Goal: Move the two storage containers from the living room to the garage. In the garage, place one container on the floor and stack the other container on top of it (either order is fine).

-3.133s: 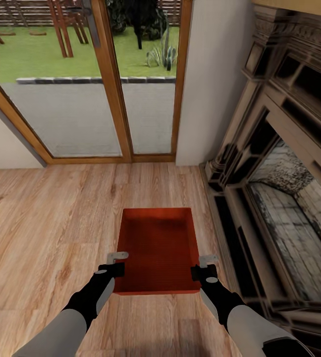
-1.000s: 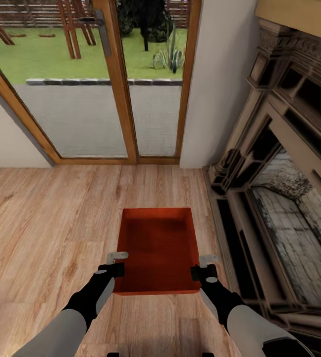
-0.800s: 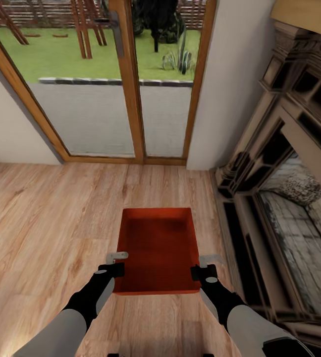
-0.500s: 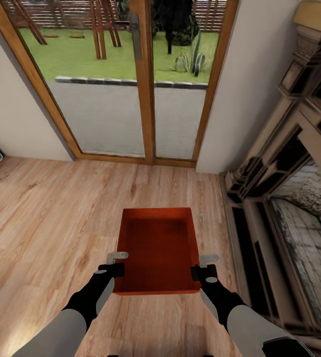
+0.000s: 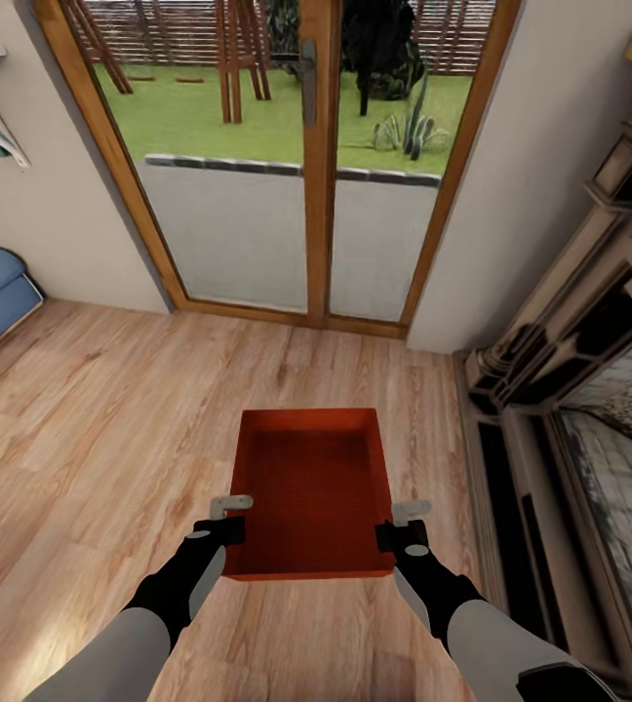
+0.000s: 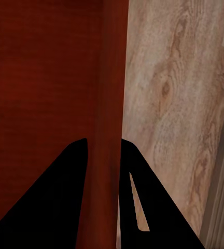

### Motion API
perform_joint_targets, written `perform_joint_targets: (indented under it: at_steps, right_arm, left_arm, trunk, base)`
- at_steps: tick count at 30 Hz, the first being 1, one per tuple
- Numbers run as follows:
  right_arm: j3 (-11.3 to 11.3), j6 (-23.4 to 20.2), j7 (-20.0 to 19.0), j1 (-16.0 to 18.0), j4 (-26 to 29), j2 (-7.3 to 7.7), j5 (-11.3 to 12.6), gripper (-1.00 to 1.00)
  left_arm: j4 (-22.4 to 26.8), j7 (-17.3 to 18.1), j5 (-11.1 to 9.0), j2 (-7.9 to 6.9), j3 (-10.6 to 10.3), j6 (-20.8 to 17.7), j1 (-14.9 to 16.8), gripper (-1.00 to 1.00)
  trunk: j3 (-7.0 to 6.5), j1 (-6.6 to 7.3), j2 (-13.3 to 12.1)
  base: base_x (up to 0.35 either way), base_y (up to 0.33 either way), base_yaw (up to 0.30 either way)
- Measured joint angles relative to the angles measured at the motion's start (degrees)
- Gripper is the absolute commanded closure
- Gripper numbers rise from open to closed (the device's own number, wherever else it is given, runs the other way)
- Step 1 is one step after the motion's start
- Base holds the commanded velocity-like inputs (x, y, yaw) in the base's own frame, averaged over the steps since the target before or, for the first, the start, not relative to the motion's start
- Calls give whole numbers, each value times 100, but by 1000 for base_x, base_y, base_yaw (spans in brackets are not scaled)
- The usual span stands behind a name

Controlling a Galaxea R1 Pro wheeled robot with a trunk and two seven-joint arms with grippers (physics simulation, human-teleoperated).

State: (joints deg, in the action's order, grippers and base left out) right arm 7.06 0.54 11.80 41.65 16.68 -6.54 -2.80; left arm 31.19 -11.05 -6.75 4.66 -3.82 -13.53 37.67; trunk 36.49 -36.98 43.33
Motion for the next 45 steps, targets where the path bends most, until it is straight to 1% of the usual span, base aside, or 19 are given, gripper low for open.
perform_joint_targets:
  at_steps: [45]
  right_arm:
    - [8,1,-5,-1,0,6,8,100]
  left_arm:
    - [-1,1,-3,2,-2,1,-1,100]
  trunk:
    - [-417,0,0]
  base:
    - [0,0,0]
